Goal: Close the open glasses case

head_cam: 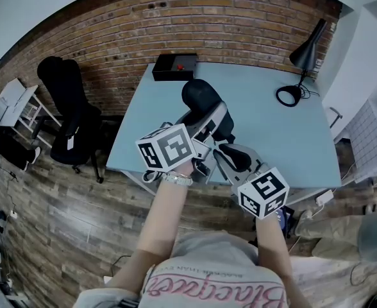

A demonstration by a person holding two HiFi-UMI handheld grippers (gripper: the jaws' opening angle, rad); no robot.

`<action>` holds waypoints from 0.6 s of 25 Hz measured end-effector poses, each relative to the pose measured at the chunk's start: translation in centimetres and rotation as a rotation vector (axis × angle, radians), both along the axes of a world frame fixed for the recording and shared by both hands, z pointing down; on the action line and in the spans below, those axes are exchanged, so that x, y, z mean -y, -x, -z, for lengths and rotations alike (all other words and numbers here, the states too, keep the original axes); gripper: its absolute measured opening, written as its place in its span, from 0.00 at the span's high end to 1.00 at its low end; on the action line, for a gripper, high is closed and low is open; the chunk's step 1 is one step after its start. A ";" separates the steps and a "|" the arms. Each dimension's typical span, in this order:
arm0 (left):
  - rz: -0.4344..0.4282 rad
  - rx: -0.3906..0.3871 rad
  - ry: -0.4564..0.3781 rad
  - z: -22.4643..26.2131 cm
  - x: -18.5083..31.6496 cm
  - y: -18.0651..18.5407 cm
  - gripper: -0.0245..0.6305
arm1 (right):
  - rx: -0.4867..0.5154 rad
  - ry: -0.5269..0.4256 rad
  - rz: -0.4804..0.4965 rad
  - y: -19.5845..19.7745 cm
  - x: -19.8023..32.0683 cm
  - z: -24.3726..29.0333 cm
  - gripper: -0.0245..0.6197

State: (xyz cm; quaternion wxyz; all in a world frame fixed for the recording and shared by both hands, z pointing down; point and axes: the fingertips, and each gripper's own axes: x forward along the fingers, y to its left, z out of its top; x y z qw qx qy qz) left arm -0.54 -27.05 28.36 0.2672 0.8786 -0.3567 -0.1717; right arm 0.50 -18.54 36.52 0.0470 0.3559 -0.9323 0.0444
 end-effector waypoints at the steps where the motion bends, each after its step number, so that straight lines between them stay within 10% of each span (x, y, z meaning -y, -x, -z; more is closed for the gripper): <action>1: 0.000 -0.001 0.001 0.0 0.0 -0.1 0.55 | 0.006 0.001 -0.006 0.2 0.1 -0.1 0.86; 15: 0.069 -0.085 0.065 -0.7 0.2 -0.4 0.55 | 0.076 -0.013 -0.142 -0.3 1.8 -0.3 0.90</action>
